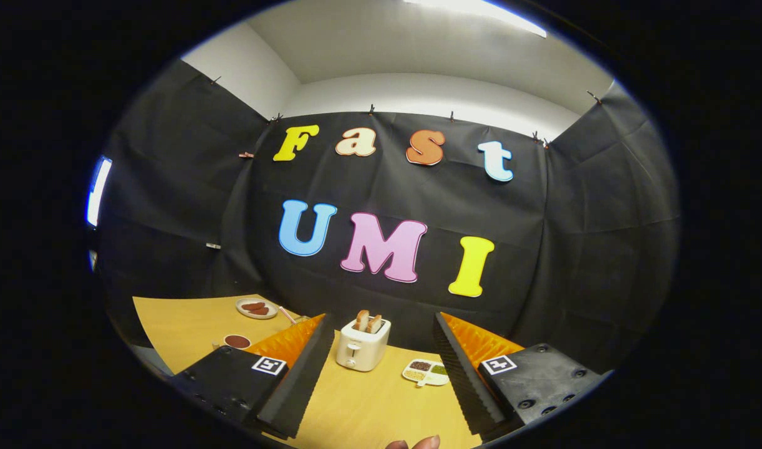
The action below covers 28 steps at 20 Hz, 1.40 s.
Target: Take the bottle from table, then pour the juice into the cup, finally place the bottle on the coaster
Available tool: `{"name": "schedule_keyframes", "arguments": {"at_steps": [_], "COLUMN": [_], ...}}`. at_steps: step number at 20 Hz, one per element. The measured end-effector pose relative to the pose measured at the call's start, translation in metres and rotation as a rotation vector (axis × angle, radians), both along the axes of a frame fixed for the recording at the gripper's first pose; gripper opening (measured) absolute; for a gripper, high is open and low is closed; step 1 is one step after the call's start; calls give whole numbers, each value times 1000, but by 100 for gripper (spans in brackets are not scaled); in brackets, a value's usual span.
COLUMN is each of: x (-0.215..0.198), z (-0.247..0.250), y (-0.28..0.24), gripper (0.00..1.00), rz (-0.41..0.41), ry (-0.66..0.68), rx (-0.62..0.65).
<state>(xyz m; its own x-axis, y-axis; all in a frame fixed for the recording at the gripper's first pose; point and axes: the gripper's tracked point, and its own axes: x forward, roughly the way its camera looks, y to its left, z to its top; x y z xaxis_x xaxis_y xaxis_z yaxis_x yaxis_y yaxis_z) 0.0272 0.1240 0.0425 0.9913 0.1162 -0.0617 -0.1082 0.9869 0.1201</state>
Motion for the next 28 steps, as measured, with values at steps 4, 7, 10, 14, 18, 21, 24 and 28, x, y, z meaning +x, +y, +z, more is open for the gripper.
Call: {"name": "schedule_keyframes", "arguments": {"at_steps": [4, 7, 10, 14, 18, 21, 24, 28], "x": [9, 15, 21, 27, 34, 42, 52, 67], "z": [-25, -50, -81, -134, -184, -216, -240, -263], "y": [45, 78, 107, 133, 163, 182, 193, 206], "gripper": [97, 97, 97, 97, 97, 97, 98, 98], "rz": [50, 67, 74, 79, 90, 87, 76, 71], "ry": [17, 36, 56, 91, 135, 162, 182, 189], "rx": [55, 112, 129, 111, 116, 122, 114, 114]}}
